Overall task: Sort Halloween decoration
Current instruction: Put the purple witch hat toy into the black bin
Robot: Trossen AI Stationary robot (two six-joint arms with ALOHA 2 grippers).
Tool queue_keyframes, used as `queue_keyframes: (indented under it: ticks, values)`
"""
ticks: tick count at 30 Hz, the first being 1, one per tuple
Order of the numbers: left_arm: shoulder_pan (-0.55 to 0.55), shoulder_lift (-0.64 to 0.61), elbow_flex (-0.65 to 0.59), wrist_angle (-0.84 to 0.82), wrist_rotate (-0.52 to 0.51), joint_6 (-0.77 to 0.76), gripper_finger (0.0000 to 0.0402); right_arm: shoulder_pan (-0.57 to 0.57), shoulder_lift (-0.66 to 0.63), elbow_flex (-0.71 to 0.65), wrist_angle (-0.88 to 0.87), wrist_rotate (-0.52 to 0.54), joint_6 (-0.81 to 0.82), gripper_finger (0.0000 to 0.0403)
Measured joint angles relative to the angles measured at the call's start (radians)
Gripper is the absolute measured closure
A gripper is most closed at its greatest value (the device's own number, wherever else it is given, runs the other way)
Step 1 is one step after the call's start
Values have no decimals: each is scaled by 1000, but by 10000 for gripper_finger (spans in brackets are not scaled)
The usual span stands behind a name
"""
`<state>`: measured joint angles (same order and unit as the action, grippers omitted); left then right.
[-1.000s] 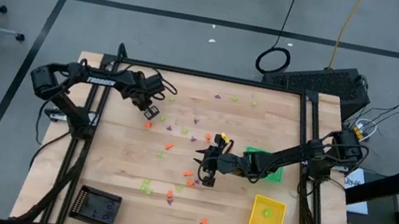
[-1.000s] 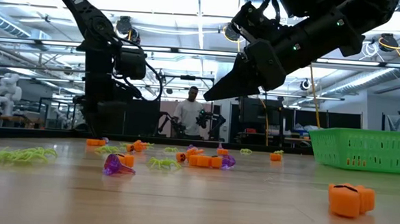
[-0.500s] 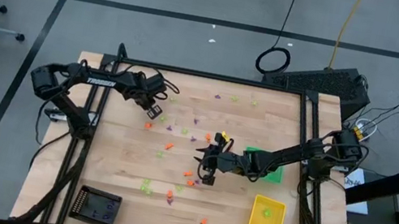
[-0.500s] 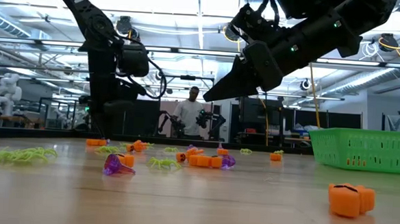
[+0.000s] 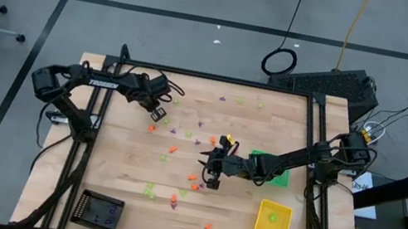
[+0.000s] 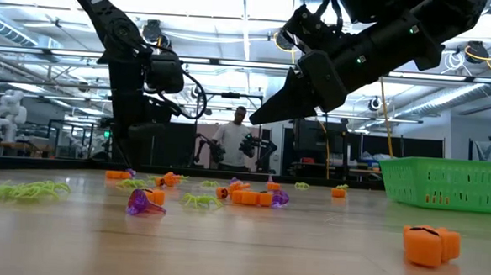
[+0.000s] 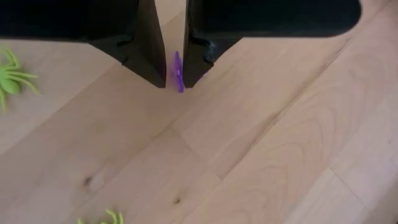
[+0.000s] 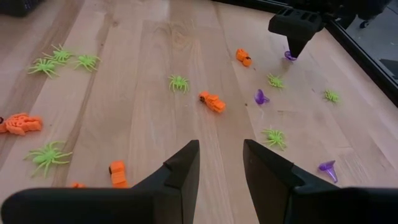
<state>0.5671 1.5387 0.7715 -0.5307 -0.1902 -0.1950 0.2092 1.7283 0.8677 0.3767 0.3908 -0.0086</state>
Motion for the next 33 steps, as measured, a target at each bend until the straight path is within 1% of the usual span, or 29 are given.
queue_keyframes:
  ticks: [18,21,25,33]
  values:
    - [0,0,0,-33,-1,26,355,0,0,0,0,0,0,293]
    - [0,0,0,-32,-1,27,365,0,0,0,0,0,-1,293]
    - [0,0,0,-31,5,28,395,0,0,0,0,0,-2,293]
    - [-13,3,0,-28,2,54,398,0,0,0,0,0,-1,293]
